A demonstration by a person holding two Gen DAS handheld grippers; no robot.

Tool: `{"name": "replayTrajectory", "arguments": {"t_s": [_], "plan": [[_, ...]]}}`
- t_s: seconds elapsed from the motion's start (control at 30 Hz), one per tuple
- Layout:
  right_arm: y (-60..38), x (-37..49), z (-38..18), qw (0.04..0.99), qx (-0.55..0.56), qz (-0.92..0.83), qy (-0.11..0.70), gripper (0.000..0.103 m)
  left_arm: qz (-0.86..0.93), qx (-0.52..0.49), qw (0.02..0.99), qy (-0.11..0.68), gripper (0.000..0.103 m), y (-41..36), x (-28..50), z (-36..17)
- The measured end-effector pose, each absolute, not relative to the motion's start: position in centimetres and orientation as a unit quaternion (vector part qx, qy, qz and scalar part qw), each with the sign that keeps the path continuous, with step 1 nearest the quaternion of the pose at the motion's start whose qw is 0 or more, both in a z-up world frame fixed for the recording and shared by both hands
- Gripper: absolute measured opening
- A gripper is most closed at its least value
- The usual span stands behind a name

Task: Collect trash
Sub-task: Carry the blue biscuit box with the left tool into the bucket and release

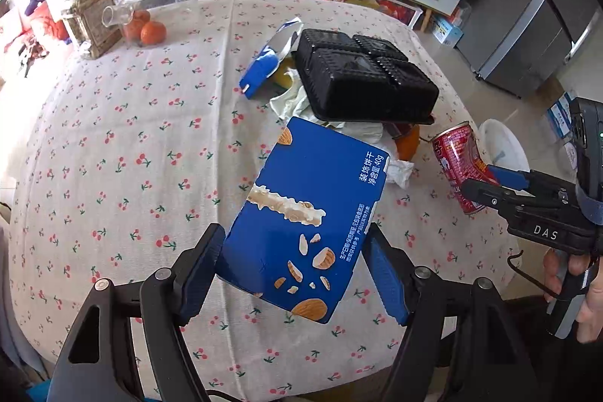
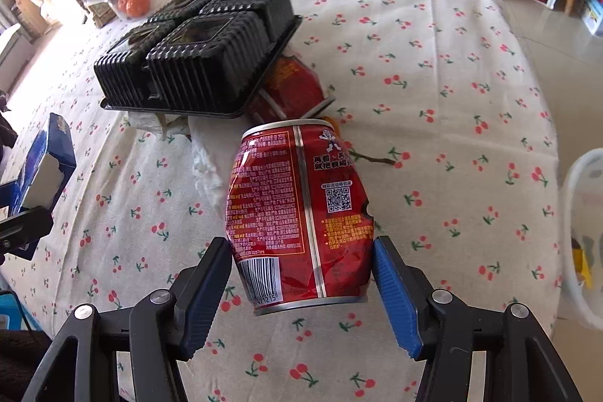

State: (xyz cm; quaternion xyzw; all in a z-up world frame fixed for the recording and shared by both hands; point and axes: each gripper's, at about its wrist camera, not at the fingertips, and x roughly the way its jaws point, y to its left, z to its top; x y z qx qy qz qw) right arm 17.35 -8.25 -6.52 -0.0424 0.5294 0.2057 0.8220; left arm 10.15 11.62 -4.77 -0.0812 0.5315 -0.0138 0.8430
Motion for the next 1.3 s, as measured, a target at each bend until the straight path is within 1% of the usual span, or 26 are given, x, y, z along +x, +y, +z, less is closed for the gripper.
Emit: {"name": "replayTrajectory", "arguments": {"t_s": [0.4, 0.7, 1.07, 1.3], "plan": [[-19.7, 17.5, -2.8, 0.849, 0.020, 0.129, 0.512, 0.066, -0.083, -0.056, 0.846, 0.523, 0.076, 0.9, 14.3, -3.8], [-28.7, 16.4, -1.3, 0.859, 0.057, 0.071, 0.503, 0.066, -0.136, -0.035, 0.842, 0.521, 0.076, -8.6, 17.1, -5.0], [-37.9, 13.8, -2.0, 0.854, 0.090, 0.010, 0.512, 0.066, -0.193, -0.009, 0.837, 0.512, 0.076, -19.0, 20.8, -7.9], [-42.9, 12.0, -2.5, 0.847, 0.110, -0.026, 0.519, 0.066, -0.199, -0.003, 0.846, 0.494, 0.077, -22.1, 23.2, -9.9]]}}
